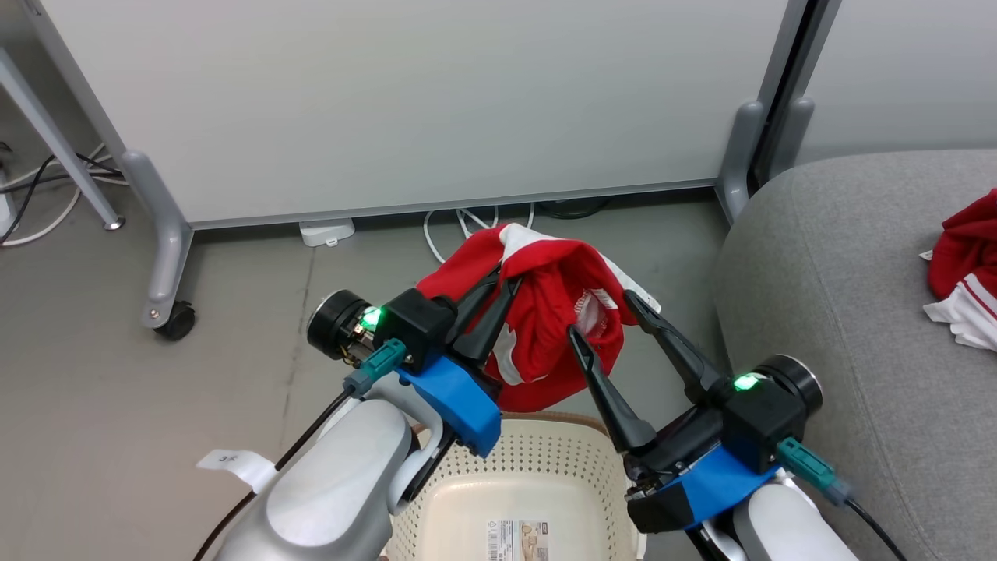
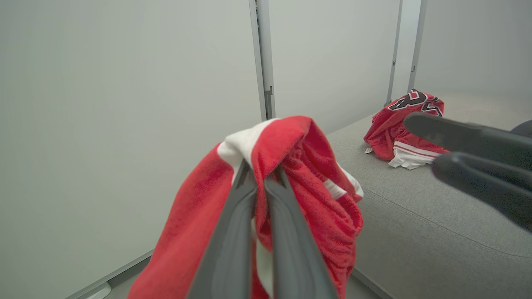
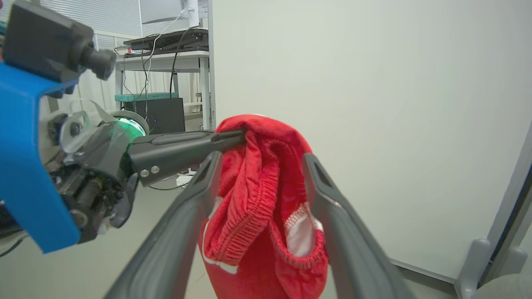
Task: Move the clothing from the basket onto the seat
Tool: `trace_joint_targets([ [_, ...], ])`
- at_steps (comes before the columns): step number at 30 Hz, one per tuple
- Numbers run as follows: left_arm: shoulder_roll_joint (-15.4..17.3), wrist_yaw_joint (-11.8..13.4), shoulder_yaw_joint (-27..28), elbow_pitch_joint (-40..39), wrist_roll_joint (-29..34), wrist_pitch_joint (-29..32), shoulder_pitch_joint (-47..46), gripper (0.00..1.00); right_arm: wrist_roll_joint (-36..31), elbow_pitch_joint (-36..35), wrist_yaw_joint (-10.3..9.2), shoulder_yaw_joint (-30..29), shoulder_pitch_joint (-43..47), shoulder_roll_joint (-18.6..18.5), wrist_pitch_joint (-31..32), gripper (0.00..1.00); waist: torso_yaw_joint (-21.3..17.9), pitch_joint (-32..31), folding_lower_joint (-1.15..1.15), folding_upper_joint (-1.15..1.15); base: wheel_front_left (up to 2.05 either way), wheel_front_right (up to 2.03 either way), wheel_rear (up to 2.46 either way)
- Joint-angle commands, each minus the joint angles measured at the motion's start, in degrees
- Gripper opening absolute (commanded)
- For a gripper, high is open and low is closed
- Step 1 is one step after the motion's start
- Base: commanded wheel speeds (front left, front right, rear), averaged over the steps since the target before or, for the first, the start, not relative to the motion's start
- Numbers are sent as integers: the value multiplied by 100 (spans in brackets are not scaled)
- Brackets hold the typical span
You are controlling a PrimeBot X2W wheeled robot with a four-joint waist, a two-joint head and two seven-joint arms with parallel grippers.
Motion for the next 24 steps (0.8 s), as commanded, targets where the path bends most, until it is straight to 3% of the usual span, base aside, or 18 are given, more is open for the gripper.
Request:
trace_joint_targets([
  [1, -23, 1, -31, -42, 42, 5, -111, 0, -41, 175, 3, 80, -167, -47, -2, 100, 46, 38, 0, 0, 0, 0, 0],
  [21, -299, -76, -456, -149, 79, -39, -333, 0, 145, 2231, 3, 501, -1192, 149, -2, 100, 362, 258, 0, 0, 0, 0, 0],
  [23, -316, -82, -486, -143, 65, -47, -348, 0, 207, 2358, 3, 564, -1263, 173, -2, 0, 388, 267, 0, 0, 0, 0, 0],
  [24, -322, -86, -497, -134, 53, -52, -357, 0, 238, 2397, 3, 584, -1292, 180, -3, 0, 401, 271, 0, 0, 0, 0, 0],
])
